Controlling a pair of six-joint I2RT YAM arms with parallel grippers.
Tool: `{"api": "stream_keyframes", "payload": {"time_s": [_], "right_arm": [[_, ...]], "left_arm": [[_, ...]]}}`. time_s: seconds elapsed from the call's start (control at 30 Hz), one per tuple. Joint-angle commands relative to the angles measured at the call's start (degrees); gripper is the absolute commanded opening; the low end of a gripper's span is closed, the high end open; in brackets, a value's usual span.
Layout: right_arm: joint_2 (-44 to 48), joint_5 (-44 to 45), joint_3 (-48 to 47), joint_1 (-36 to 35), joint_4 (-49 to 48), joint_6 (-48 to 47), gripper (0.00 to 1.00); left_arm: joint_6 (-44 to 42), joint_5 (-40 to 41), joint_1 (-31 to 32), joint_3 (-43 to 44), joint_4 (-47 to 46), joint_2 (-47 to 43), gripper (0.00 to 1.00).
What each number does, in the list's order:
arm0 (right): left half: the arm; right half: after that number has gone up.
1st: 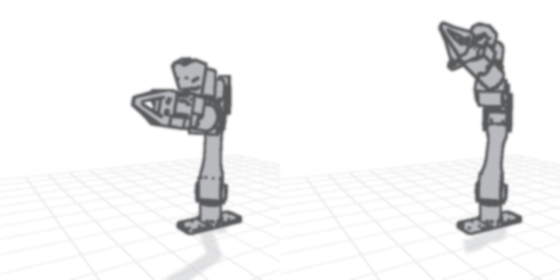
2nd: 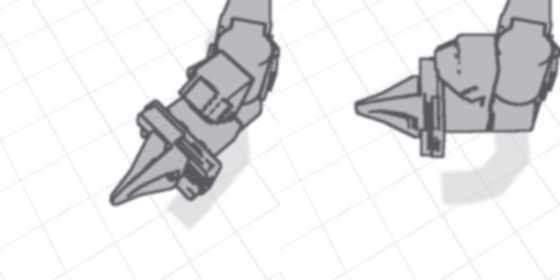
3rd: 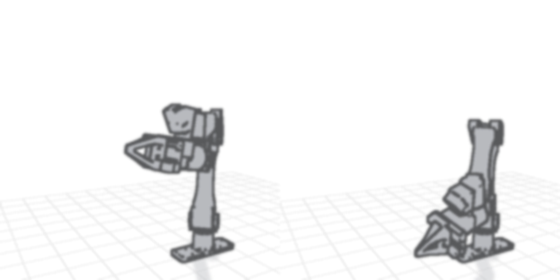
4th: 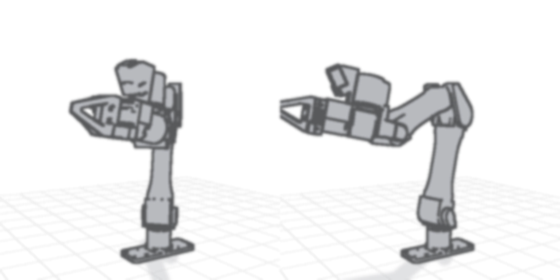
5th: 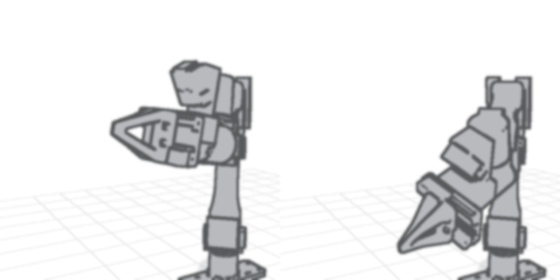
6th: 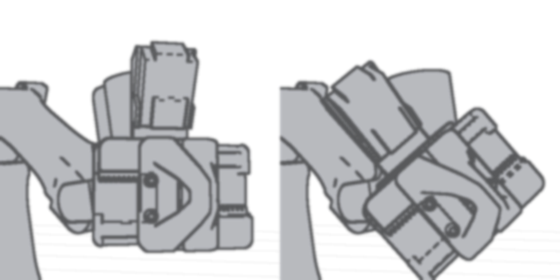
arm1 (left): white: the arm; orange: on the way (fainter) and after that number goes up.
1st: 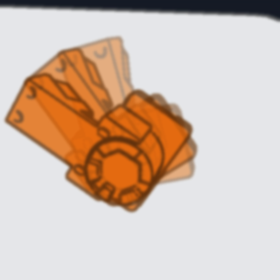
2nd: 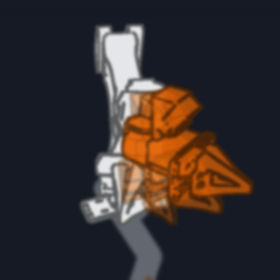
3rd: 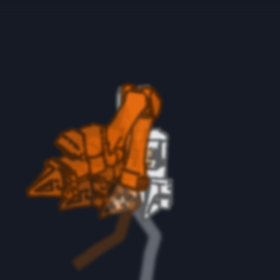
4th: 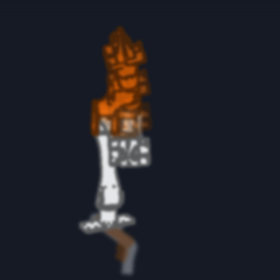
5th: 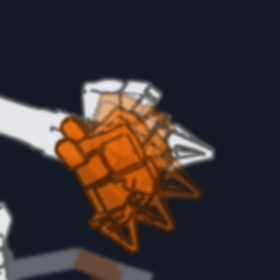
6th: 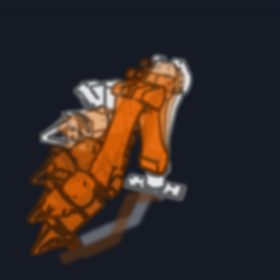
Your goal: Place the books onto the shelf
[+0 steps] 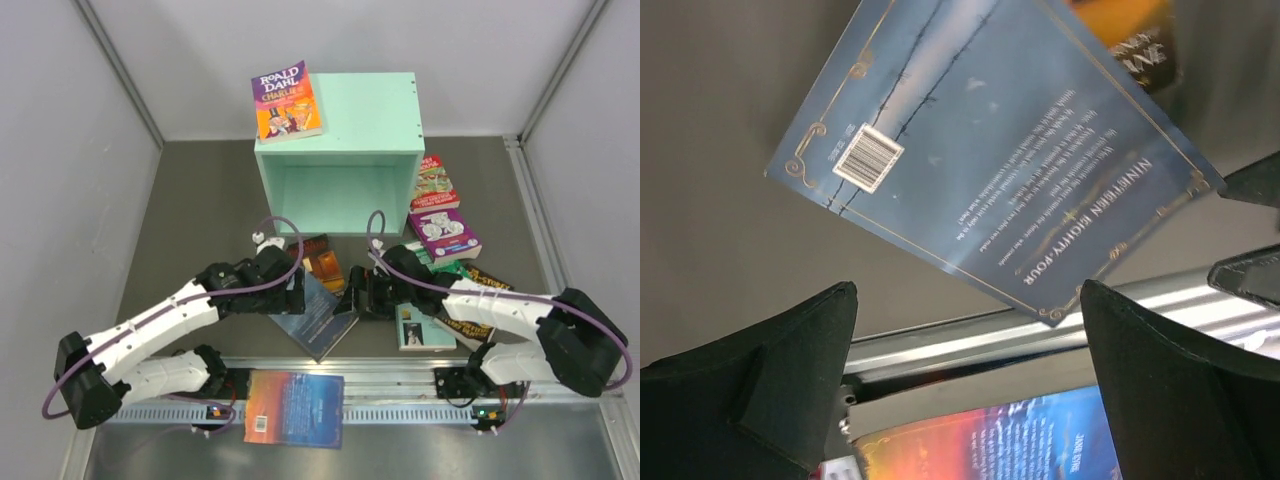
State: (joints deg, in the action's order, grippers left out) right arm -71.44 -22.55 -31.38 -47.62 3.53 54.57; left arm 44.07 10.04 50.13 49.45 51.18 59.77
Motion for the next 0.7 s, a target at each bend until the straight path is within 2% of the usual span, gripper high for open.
{"api": "stream_keyframes", "payload": {"time_s": [0.0, 0.17, 0.4, 0.47, 0.57, 0.67], "right_arm": [[-4.48, 2.42, -5.18, -0.64, -1.16, -3.76, 1.0], [-11.61, 4.87, -9.14, -0.55, 2.79, -9.02, 1.0], [-17.85, 7.08, -11.34, -0.64, 4.38, -13.17, 1.0], [-17.77, 8.04, -12.48, -0.64, 6.04, -15.0, 1.0], [-14.7, 14.36, -13.97, 0.32, 11.4, -17.9, 1.0], [-9.35, 18.32, -13.45, 2.86, 13.96, -19.75, 1.0]], "left_arm": [[8.9, 1.05, -1.08, -6.01, -4.58, 0.52, 0.98], [13.75, -3.89, -1.26, -16.74, -14.51, -1.06, 0.98], [12.88, -6.35, -2.23, -20.96, -19.53, 0.87, 0.98], [12.97, -6.96, -2.49, -21.85, -20.42, 1.49, 0.98], [12.53, -6.97, -2.58, -22.2, -20.33, 1.06, 0.98], [12.35, -7.14, -2.67, -22.82, -20.24, 0.35, 0.98]]}}
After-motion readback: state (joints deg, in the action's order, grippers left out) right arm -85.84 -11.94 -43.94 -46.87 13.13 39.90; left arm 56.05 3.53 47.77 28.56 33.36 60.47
